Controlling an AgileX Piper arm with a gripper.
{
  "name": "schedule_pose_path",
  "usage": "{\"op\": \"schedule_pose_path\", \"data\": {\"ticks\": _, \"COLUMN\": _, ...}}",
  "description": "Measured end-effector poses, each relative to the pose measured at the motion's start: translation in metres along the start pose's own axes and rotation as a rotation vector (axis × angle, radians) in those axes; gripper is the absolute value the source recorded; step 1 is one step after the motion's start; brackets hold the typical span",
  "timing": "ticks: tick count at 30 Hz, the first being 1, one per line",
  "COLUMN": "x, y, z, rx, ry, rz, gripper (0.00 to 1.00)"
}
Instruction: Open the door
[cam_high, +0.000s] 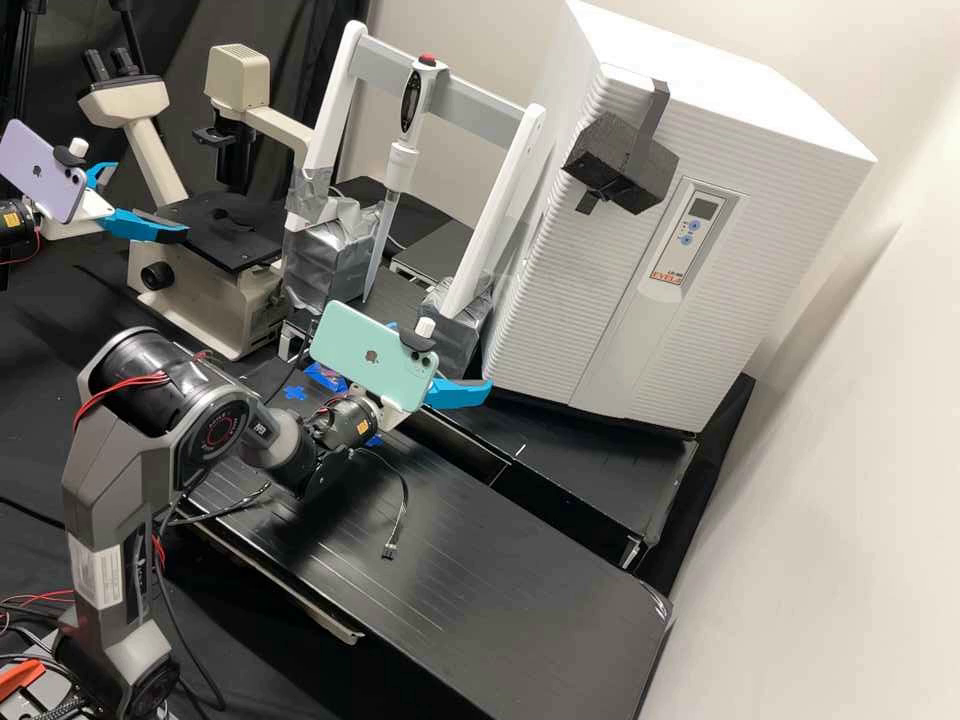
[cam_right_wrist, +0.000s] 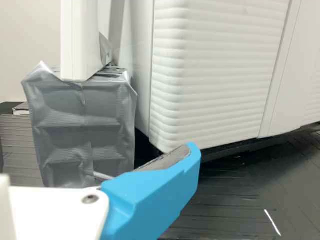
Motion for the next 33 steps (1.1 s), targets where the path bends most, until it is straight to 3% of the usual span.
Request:
{"op": "schedule_pose_path", "data": {"ticks": 11, "x": -0.004, "y": 0.007, "z": 0.003, "rx": -0.009, "ry": -0.003, "rz": 0.013, "gripper": 1.0}}
{"op": "schedule_pose_path", "data": {"ticks": 19, "x": -0.021, "y": 0.059, "z": -0.002, "rx": 0.08, "ry": 0.045, "rz": 0.165, "gripper": 1.0}}
{"op": "schedule_pose_path", "data": {"ticks": 29, "x": 0.012, "y": 0.118, "z": -0.034, "rx": 0.054, "ry": 0.1, "rz": 0.278, "gripper": 1.0}}
{"op": "schedule_pose_path", "data": {"ticks": 33, "x": 0.023, "y": 0.133, "z": -0.038, "rx": 0.064, "ry": 0.086, "rz": 0.299, "gripper": 1.0}}
